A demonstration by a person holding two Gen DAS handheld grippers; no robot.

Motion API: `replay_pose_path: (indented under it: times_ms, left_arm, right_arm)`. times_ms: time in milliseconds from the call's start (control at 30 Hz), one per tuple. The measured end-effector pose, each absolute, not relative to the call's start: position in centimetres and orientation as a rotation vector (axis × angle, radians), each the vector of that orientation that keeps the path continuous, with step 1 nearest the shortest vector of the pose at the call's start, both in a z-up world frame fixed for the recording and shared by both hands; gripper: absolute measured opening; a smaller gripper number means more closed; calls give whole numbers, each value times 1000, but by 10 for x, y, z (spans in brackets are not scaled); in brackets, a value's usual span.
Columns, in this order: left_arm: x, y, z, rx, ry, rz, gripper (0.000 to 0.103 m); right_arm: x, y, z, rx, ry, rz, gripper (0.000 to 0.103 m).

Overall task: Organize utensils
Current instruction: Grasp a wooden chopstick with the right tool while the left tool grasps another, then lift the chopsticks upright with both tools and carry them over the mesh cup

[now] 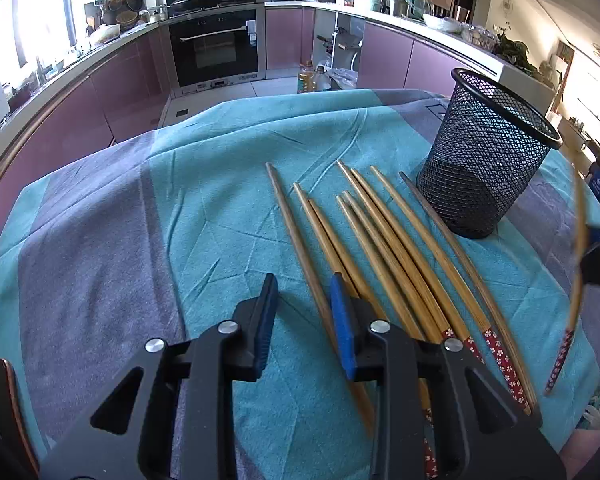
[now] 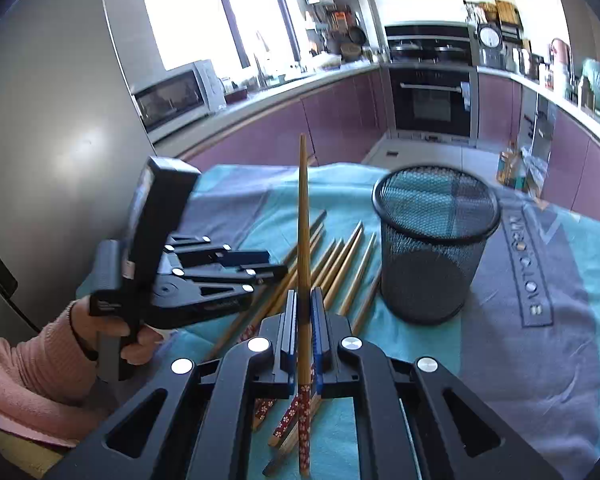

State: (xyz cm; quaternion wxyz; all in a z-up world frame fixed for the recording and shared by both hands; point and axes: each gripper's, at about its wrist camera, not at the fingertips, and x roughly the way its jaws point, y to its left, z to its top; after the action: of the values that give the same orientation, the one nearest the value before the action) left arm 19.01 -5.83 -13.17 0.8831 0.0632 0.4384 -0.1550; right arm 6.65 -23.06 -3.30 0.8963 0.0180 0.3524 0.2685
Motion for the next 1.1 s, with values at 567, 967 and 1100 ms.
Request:
replay_pose_path:
  times_ms: [567,967,1100]
  left_arm:
    - [187,-47,-101,-5,865,-351,8]
    - [164,-28,7,-163,608,-488,8]
    - [168,-46,43,-205,514,-515,8]
  right_arm:
    - [72,-275,47,67,494,513,6]
    - [109,-296,65,70,429,405,6]
    - [123,-299,61,83,434,393,6]
